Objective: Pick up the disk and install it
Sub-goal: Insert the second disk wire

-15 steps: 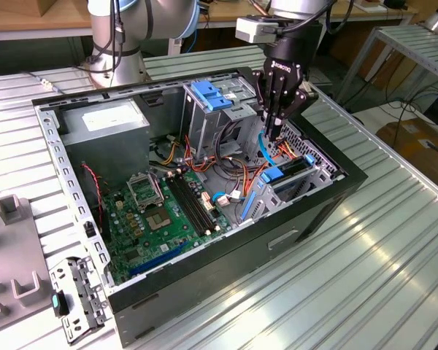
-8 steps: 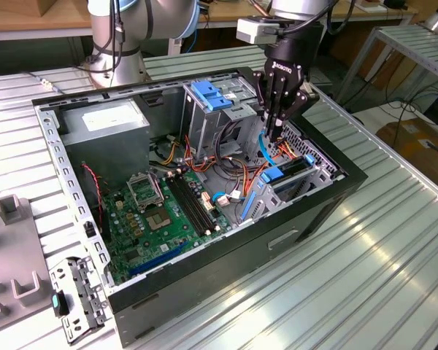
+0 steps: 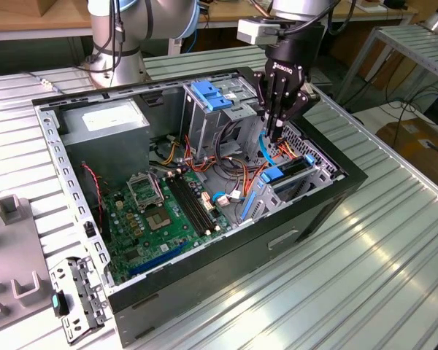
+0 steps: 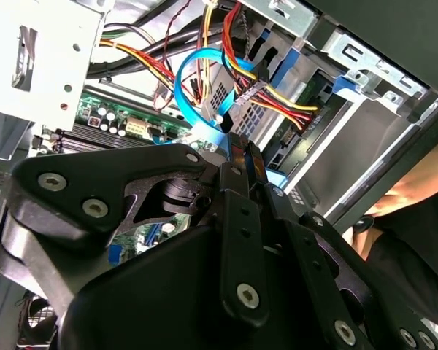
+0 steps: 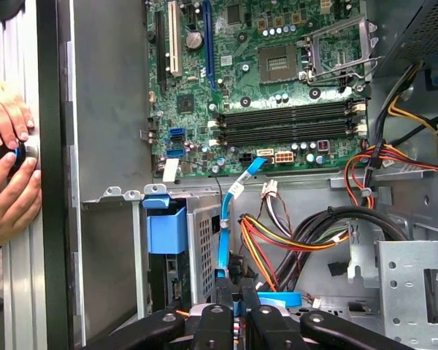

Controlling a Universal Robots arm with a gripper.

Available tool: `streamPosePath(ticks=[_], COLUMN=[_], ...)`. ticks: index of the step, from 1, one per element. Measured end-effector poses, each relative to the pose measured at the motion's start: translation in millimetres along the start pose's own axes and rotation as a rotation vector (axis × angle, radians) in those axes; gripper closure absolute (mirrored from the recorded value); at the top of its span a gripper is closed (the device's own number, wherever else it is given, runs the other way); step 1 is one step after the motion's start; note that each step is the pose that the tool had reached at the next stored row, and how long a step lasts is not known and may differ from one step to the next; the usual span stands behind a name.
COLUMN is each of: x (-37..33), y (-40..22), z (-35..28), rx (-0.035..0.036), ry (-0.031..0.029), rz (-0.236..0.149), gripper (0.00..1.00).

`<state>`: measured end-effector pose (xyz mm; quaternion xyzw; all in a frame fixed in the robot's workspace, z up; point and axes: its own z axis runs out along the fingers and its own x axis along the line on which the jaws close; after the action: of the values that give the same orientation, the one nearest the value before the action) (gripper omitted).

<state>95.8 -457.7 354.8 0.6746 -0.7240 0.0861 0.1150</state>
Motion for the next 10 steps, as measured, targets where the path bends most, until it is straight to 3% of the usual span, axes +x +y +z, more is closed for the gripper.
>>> streamPosePath(ticks=[10], x=[2.3], y=[-0.2], z=[0.6], rx=[0.0], ry=[0.0001], rz=[0.0], gripper=[0.84])
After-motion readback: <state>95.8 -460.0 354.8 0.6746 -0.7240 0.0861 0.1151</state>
